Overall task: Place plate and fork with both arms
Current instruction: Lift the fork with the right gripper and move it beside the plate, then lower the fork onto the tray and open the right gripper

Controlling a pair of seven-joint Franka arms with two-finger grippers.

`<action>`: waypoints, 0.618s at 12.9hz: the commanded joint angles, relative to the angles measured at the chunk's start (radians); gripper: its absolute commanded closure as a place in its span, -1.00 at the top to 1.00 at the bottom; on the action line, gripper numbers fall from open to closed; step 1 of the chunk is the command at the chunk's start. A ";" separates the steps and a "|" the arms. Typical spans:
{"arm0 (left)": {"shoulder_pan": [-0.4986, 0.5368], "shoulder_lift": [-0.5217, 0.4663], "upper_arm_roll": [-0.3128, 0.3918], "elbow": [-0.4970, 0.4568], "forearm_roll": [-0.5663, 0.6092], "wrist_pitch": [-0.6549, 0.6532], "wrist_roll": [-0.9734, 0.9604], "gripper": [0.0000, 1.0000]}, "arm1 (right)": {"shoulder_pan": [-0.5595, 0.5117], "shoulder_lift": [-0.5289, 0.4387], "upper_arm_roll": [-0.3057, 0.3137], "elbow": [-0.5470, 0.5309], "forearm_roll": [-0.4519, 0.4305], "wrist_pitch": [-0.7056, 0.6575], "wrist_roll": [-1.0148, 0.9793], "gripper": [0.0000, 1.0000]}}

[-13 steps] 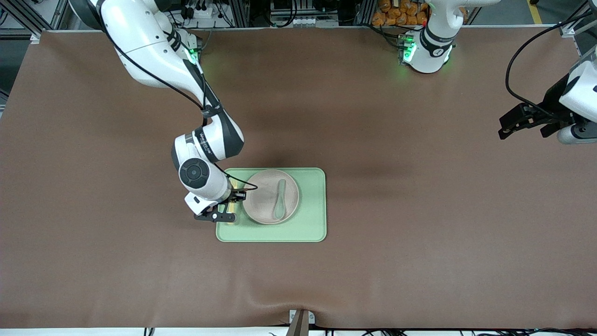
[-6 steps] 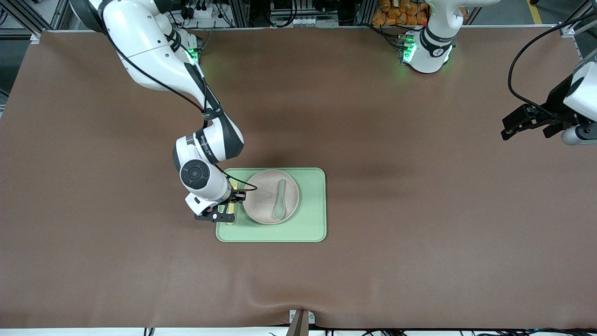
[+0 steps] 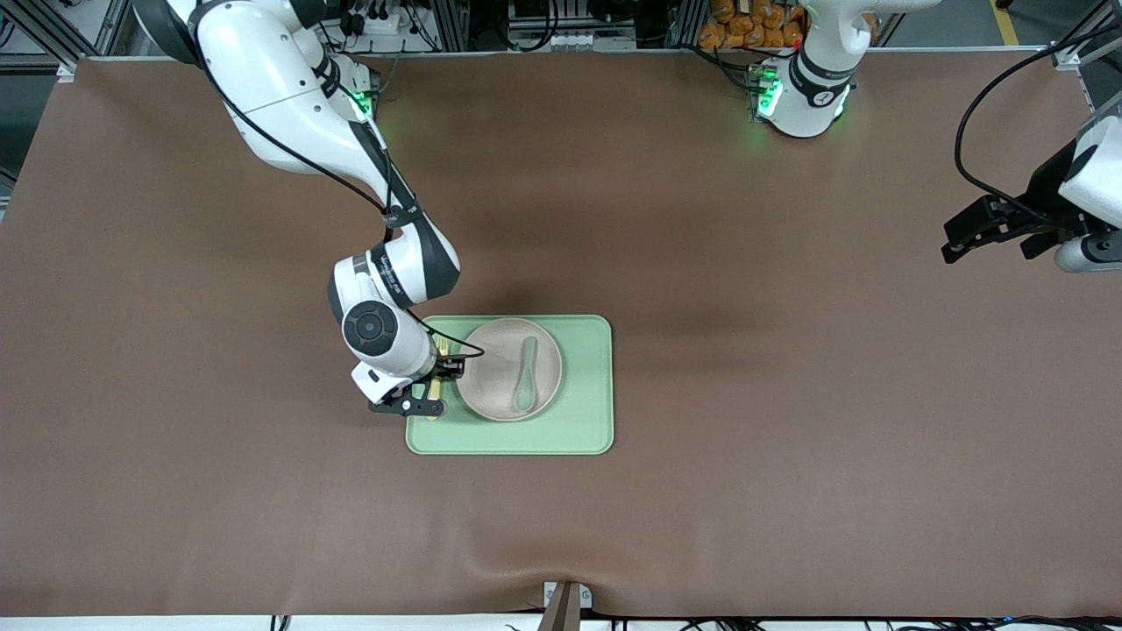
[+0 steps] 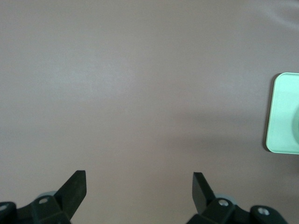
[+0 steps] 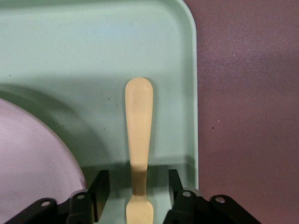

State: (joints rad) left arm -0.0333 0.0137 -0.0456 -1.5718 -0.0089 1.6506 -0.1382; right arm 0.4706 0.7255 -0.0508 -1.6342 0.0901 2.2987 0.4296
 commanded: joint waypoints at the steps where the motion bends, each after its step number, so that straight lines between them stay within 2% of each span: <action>1: 0.007 0.005 0.000 0.013 -0.014 -0.011 0.017 1.00 | -0.015 -0.029 0.008 -0.003 0.007 -0.005 -0.015 1.00; 3: 0.006 0.003 0.000 0.013 -0.014 -0.011 0.012 1.00 | -0.033 -0.060 0.006 0.005 0.007 -0.042 -0.022 1.00; 8: 0.006 0.003 0.000 0.010 -0.013 -0.011 0.009 1.00 | -0.161 -0.176 0.005 -0.006 0.005 -0.189 -0.208 1.00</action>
State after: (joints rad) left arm -0.0332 0.0144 -0.0455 -1.5723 -0.0089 1.6506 -0.1382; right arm 0.3617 0.6180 -0.0625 -1.6117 0.0901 2.1533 0.2796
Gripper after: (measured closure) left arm 0.000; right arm 0.000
